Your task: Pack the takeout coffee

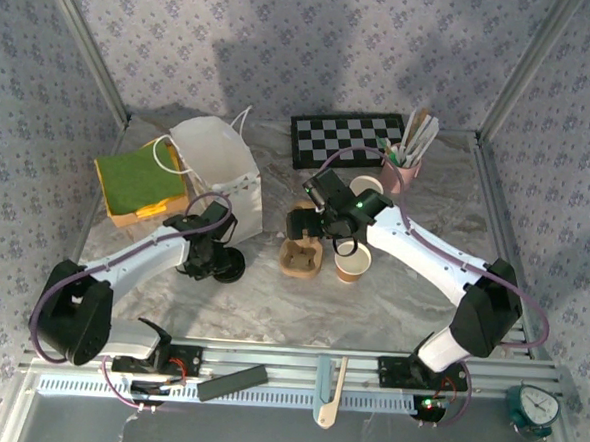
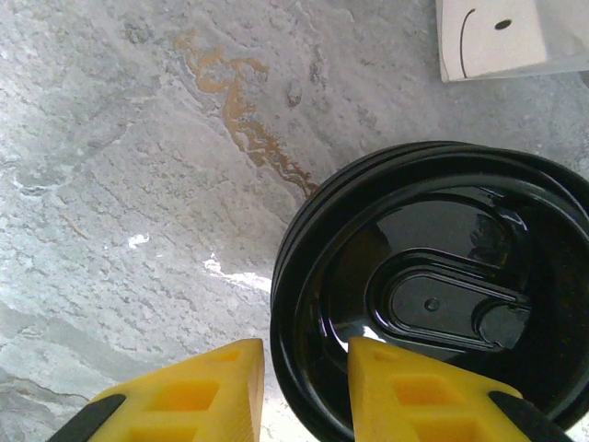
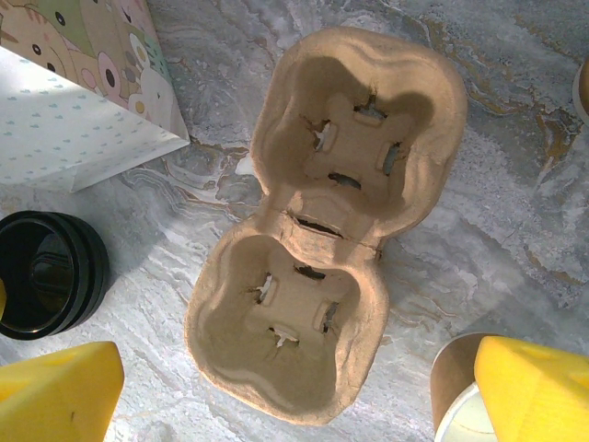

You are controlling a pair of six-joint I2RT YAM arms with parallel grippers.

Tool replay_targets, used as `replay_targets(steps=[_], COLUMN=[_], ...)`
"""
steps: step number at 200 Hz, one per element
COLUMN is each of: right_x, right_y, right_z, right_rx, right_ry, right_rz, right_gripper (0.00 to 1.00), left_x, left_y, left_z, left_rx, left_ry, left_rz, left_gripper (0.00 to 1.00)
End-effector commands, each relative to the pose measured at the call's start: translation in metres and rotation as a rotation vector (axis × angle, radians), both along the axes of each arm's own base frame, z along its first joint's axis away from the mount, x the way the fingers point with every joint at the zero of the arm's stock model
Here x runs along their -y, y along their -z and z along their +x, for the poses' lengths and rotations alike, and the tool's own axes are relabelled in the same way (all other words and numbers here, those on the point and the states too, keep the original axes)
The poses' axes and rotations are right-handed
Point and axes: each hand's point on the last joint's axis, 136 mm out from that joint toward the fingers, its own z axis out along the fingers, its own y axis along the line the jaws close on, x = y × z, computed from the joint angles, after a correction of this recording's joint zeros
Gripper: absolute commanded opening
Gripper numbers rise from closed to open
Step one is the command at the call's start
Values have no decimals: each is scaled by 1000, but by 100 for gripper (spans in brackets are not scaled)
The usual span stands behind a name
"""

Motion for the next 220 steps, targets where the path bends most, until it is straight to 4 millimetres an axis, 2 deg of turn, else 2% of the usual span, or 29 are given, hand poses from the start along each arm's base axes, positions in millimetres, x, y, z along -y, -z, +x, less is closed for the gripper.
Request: replay_targets(steps=[1,35,50,77,88,106,121,157,220], right_x=[3,5,4,5,5,7,7,7,9], right_y=[-5,-3,-4,-4,-4,-4,-3,-4,-3], right_z=[4,4,4,4,3,2,2,2,2], right_rx=[12,8,10,11,9,10,8,10,13], right_ry=[19,26,26,27,28,32,34,35,42], right_rz=[-8,-9,-6,-6,-5,-6,-7,-4,-4], right_gripper=[100,100,100,100,100,100,100,100,100], left_x=[2,2,2,2,3,2,3,4,8], left_y=[3,6,6,8,8,6,4,-9,-37], left_z=[-1,-3,-2,-3,-4,-4,-5,-4,-3], left_rx=[-9,-11,-9,-15,-16,-11,-10,15,62], left_ry=[2,4,5,12,18,23,23,26,34], left_rz=[-7,-7,-7,-1,2,7,7,-2,-45], left_gripper=[29,25,20,20,15,14,8,3,2])
